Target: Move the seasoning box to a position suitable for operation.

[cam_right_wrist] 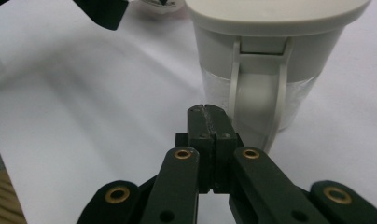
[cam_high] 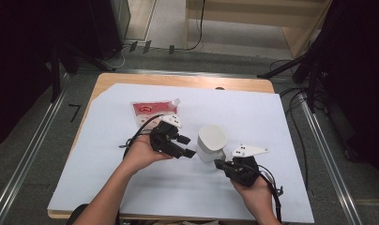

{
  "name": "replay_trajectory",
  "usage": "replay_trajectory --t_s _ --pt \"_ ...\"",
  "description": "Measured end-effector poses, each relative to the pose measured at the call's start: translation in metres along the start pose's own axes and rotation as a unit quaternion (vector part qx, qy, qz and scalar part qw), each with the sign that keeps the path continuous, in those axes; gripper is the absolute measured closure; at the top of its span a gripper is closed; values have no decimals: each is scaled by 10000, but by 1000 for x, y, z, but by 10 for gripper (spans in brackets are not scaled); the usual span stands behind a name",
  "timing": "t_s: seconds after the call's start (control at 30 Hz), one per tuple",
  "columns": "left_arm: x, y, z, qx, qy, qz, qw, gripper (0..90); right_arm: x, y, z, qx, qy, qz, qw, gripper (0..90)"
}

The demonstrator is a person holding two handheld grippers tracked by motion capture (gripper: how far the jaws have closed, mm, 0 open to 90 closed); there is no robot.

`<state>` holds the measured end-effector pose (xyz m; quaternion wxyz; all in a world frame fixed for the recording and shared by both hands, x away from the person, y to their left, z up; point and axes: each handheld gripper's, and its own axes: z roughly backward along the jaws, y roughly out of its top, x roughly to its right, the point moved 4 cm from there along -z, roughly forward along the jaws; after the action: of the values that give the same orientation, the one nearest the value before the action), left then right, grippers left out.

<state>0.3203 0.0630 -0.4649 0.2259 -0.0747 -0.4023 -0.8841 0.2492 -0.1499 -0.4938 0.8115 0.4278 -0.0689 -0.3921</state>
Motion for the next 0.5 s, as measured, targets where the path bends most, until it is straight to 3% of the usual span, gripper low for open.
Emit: replay_trajectory --t_s 0.5 --pt "-1 0 -2 -70 22 -85 9999 391 20 -1 6 44 -165 -267 9995 900"
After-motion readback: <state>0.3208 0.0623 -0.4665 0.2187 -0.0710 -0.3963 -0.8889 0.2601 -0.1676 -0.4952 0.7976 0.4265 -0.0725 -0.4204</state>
